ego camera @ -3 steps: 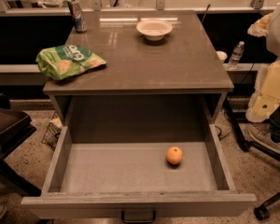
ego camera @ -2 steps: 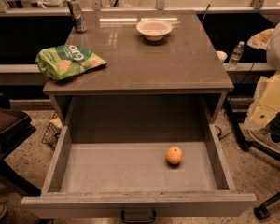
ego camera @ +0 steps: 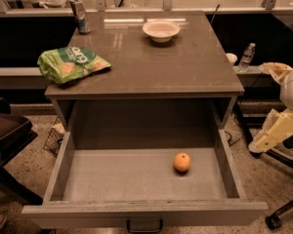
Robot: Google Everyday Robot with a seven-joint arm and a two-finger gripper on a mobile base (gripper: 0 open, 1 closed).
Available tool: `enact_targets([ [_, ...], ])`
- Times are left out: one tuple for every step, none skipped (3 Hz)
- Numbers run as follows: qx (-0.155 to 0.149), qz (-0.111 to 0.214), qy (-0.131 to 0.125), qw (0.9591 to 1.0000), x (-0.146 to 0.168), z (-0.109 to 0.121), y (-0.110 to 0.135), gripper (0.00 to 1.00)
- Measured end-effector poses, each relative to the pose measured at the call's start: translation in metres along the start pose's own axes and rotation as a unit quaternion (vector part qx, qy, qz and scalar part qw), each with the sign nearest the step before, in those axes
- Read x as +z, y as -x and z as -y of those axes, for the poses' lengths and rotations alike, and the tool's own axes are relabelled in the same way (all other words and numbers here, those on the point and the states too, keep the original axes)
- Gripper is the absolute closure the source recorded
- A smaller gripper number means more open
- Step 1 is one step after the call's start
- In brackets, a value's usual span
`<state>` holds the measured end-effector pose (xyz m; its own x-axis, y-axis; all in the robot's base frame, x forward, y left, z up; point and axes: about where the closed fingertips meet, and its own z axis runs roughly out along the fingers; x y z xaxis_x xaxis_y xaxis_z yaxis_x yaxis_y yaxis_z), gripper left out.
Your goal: Pick orange from top drawer and place on counter
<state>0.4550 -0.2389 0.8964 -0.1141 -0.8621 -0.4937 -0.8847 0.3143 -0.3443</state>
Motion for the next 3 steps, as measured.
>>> enact_targets([
  [-0.026, 0.064, -0.028, 0.9972, 0.03, 0.008, -0.005, 0.0],
  [-0.026, 0.064, -0.028, 0.9972, 0.03, 0.008, -0.005, 0.0],
  [-0.008, 0.077, 0.005, 0.997, 0.097, -0.024, -0.015, 0.0],
])
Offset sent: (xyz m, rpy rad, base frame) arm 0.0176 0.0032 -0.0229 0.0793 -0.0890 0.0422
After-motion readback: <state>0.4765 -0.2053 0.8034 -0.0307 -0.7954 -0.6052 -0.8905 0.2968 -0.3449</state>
